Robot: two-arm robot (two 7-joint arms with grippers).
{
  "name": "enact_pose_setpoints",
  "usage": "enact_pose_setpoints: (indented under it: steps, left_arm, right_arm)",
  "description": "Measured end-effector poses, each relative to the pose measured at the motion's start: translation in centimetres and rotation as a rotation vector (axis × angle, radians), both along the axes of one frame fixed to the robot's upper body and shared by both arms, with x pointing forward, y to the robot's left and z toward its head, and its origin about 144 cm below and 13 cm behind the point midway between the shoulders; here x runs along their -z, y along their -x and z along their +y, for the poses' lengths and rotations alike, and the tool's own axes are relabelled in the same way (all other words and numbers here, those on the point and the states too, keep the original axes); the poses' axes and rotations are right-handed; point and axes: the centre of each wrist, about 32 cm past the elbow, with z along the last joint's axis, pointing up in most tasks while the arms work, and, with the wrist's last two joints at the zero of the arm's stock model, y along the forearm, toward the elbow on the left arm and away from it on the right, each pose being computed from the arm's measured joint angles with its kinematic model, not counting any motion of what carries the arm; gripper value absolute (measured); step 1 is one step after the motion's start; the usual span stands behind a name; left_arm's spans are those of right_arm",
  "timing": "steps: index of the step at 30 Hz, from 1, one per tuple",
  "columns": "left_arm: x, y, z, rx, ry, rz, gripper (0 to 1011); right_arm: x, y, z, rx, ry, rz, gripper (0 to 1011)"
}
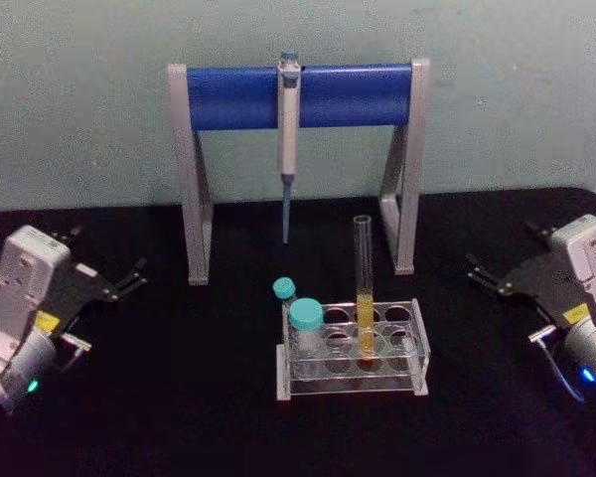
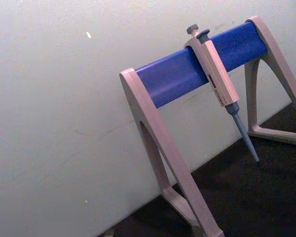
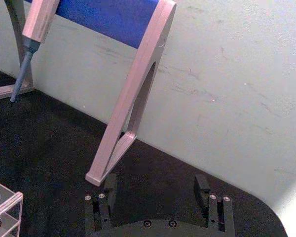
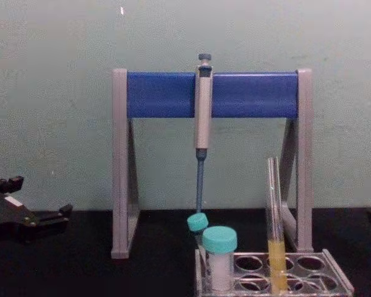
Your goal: Pick up the test tube from the test tube rack, shake it, then place it back into the test tube rack.
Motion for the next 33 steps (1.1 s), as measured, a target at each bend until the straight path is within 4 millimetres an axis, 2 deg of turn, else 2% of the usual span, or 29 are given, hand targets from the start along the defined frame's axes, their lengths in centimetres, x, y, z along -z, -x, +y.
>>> enact_pose_setpoints:
  steps: [19,33]
  left_arm:
    - [0.0,0.0,0.0,0.000,0.000,0.000,1009]
    - [0.0,0.0,0.0,0.000,0.000,0.000,1009]
  right_arm:
    - [-0.2,0.3,0.1,-0.005,-0.006,-0.003,1000]
    - [-2.3,2.2,1.5,-0.113,-0.163,0.076,1000]
